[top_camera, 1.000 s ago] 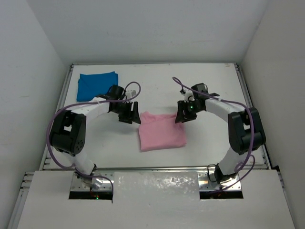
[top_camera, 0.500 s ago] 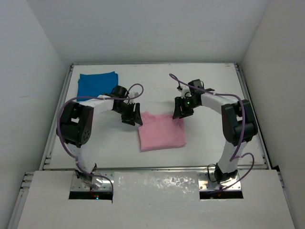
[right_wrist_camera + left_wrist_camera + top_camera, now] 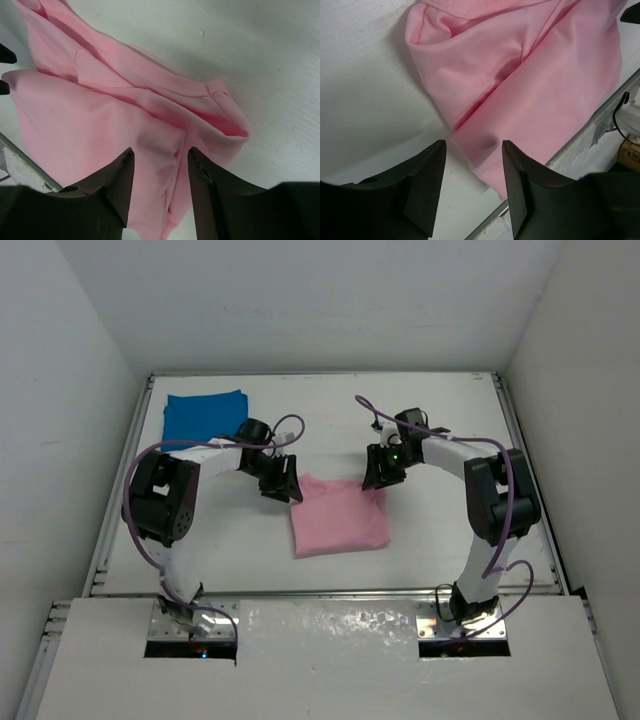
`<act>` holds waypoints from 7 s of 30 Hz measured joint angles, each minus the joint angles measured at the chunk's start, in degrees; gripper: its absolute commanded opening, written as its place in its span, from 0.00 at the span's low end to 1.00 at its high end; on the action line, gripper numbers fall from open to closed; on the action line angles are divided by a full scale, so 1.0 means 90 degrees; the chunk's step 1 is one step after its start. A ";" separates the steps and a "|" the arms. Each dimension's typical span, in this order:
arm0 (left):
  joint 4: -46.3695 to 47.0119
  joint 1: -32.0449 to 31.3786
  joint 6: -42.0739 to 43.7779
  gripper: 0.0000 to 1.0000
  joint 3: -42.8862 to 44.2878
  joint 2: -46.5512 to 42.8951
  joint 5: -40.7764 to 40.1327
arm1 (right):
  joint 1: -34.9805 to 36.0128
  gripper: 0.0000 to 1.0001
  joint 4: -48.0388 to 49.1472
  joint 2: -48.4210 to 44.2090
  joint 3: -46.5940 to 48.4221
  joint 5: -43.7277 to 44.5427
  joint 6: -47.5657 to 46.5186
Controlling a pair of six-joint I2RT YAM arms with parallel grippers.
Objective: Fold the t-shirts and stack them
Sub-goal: Smooth out wrinkles on the folded tshirt
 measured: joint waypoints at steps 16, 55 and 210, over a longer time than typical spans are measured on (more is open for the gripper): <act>0.0068 -0.0066 -0.0102 0.13 -0.0177 0.0012 0.0019 | 0.0000 0.42 0.0124 0.0024 -0.0163 -0.0168 -0.0002; 0.0957 -0.0112 -0.1134 0.00 0.2317 0.0571 0.0488 | 0.0000 0.00 0.1166 -0.1987 -0.1885 0.0811 0.1005; -0.0170 -0.0522 -0.0002 0.59 0.0775 -0.0396 -0.0792 | -0.0248 0.00 0.1129 0.0066 -0.0967 -0.1627 0.0556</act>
